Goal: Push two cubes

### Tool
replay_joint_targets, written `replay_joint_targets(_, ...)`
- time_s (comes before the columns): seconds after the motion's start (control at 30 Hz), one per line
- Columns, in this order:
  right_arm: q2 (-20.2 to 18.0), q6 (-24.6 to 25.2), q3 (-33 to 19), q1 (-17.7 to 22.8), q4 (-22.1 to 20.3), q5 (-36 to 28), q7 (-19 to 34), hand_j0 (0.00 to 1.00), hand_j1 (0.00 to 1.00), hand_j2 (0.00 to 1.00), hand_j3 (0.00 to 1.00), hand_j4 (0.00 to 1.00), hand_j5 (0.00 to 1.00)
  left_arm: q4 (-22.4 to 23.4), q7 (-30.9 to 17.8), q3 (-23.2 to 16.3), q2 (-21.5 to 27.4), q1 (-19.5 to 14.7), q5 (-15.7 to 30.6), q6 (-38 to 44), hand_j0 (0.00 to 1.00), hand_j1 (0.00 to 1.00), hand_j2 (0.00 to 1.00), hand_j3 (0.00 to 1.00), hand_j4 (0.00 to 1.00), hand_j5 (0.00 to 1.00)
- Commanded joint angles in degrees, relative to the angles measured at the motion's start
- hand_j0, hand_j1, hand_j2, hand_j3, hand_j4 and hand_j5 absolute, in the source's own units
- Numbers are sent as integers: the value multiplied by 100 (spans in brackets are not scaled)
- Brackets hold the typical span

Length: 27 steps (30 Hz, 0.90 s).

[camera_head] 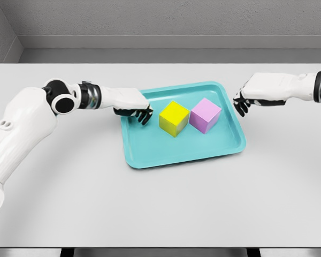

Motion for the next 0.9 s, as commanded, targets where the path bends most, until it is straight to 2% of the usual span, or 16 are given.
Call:
replay_joint_targets(0.0,51,14,144,0,-1,-20,-1,27,27,27,27,27,27,-23,2,-7,-51,0,20,14,29,29,29,29,29,29)
replay_joint_targets(0.27,95,14,311,9,-19,-11,-1,27,27,27,27,27,27,-41,2,-16,-139,9,29,14,29,29,29,29,29,29)
replay_joint_targets(0.5,227,14,311,-70,25,-20,-1,27,27,27,27,27,27,-357,2,-42,-121,44,46,14,29,29,29,29,29,29)
replay_joint_targets(0.7,438,14,319,-141,253,-2,-1,27,27,27,27,27,27,-568,2,-130,-112,70,64,14,29,29,29,29,29,29)
replay_joint_targets(0.87,394,14,311,-167,245,-2,-1,27,27,27,27,27,27,-691,2,-270,-121,70,72,14,29,29,29,29,29,29)
